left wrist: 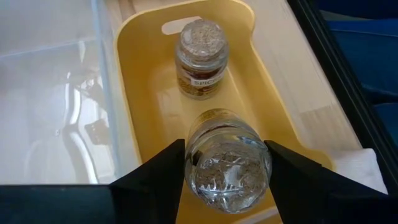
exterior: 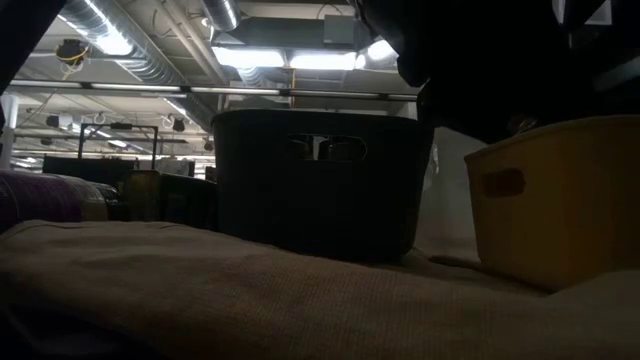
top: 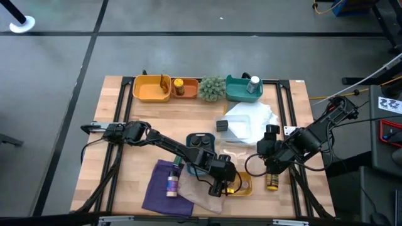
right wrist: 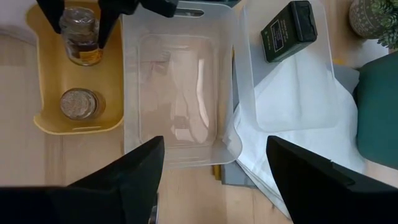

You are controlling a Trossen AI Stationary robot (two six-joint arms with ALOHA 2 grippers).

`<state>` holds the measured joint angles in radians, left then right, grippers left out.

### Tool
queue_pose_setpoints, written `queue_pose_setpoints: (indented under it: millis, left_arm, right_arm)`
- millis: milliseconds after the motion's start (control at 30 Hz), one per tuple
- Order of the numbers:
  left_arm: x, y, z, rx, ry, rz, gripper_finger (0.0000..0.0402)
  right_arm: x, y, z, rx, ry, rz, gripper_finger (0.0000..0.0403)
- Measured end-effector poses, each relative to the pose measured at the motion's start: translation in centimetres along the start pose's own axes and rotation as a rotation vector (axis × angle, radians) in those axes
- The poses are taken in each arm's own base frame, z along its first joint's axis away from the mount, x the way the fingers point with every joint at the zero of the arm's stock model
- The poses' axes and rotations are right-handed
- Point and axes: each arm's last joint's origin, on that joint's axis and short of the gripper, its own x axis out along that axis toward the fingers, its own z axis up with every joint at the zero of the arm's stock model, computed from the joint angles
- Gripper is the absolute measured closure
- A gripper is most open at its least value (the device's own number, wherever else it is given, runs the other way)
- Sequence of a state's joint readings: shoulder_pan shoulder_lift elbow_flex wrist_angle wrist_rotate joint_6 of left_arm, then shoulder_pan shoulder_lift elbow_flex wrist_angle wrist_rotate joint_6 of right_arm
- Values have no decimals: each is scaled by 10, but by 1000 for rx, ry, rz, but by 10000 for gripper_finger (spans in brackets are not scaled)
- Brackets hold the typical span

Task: Sort spices by type
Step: Put the brown seasoning bottle into the bottom yellow bin

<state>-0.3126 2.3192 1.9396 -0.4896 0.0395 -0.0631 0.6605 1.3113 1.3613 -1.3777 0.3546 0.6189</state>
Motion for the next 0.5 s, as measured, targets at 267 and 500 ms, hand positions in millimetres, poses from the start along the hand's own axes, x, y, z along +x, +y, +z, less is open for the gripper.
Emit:
queue_pose_setpoints:
  millis: [267, 500]
  left_arm:
    - [0, -1, 0, -8, 1, -1, 208]
    - [0, -1, 0, -10, 0, -1, 207]
  right_arm:
    - [0, 0, 0, 0, 0, 1, 121]
    - [0, 0, 0, 0, 9, 13, 121]
